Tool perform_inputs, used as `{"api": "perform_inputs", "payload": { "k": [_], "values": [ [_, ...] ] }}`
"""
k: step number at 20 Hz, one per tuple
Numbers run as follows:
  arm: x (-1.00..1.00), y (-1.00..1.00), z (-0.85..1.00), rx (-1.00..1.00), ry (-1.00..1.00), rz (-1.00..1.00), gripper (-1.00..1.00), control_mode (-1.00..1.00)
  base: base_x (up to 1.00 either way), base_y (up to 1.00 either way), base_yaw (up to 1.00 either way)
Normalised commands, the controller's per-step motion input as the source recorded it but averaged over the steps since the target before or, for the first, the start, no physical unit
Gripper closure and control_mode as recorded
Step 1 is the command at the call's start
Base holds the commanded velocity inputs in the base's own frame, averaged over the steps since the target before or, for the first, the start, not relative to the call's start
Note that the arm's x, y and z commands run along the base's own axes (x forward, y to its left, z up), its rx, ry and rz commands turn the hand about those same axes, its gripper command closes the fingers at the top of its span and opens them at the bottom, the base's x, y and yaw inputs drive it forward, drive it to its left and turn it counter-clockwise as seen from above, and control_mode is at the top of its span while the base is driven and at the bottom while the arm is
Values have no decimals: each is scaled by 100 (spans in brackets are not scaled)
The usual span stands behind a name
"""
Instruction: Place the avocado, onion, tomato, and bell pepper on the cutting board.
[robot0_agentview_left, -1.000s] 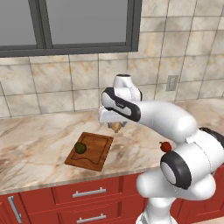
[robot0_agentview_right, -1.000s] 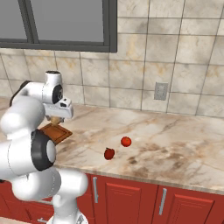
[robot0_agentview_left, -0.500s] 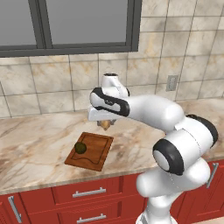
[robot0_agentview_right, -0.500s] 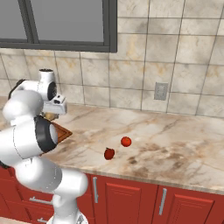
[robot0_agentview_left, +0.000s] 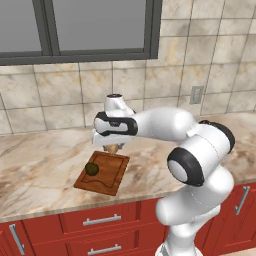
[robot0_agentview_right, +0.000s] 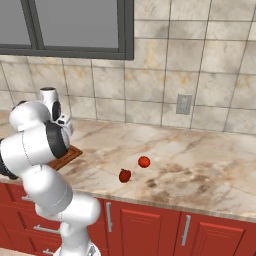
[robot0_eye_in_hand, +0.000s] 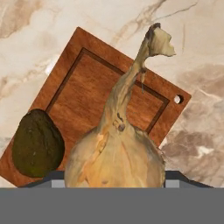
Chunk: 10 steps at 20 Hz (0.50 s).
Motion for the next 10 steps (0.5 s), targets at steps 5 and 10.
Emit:
{"api": "perform_inputs", "payload": {
  "k": [5, 10],
  "values": [
    [18, 18, -27, -2, 0, 0, 100, -100, 0, 0, 0],
    [5, 4, -32, -1, 0, 0, 100, -100, 0, 0, 0]
  ]
}}
